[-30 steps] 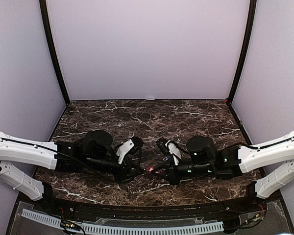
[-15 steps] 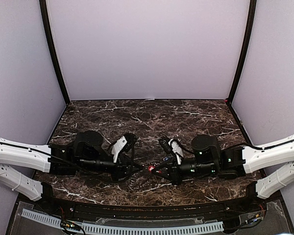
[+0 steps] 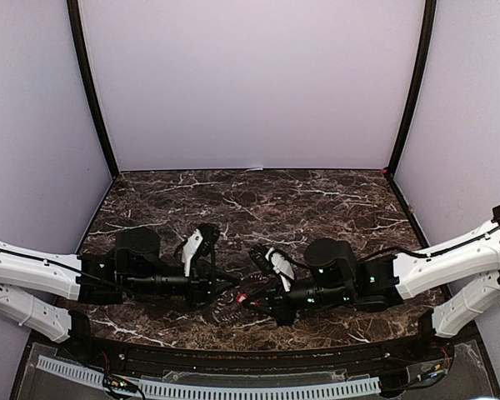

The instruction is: Remove the keys from the keyring

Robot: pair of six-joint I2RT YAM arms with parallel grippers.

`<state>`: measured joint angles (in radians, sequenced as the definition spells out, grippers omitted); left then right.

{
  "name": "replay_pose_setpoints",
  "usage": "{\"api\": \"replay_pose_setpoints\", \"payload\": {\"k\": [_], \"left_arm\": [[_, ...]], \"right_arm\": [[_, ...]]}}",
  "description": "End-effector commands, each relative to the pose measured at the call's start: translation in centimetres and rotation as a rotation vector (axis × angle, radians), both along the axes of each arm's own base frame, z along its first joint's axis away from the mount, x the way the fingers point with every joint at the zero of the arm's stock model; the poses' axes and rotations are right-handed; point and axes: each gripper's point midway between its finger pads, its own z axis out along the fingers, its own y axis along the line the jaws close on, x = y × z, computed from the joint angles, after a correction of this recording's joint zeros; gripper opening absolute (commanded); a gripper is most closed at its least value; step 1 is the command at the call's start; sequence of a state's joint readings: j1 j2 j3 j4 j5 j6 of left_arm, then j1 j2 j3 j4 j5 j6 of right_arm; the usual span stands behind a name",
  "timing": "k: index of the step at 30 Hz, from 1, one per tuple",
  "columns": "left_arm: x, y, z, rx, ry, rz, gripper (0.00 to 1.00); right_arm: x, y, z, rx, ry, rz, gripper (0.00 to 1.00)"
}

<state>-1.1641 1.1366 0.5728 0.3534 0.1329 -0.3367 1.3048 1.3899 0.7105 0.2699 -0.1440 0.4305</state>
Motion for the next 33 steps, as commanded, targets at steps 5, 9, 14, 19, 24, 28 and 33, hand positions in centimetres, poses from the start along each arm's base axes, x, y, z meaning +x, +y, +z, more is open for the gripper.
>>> {"api": "replay_pose_setpoints", "payload": {"k": [5,9,14,19,24,28,33], "left_arm": [[1.1,-0.4,6.5,-0.264,-0.056,0.041,0.00],[1.2,-0.5,6.2,-0.270,-0.038,0.050,0.00],[2.1,-0.2,5.7,-0.241,-0.042,0.094,0.00],[4.1,1.1,4.3,-0.195,-0.014,0.169,0.00],[6.1,3.3,3.4,-0.178,0.008,0.243,0.00],[8.5,6.2,2.1,-0.174,0.053,0.320,0.00],[10.9,9.8,0.9,-0.164,0.114,0.402,0.00]], "right_arm": [[-1.6,1.0,0.6,0.021,-0.023,0.070,0.00],[-1.5,0.9,1.0,0.041,-0.025,0.066,0.00],[-0.2,-0.4,1.3,0.041,-0.050,-0.021,0.00],[2.8,-3.4,2.6,0.048,-0.093,-0.213,0.00],[8.1,-8.4,0.9,0.005,-0.041,-0.461,0.00],[13.2,-12.8,-2.4,-0.110,0.018,-0.658,0.00],[18.2,-16.2,-5.7,-0.176,0.087,-0.769,0.00]]}}
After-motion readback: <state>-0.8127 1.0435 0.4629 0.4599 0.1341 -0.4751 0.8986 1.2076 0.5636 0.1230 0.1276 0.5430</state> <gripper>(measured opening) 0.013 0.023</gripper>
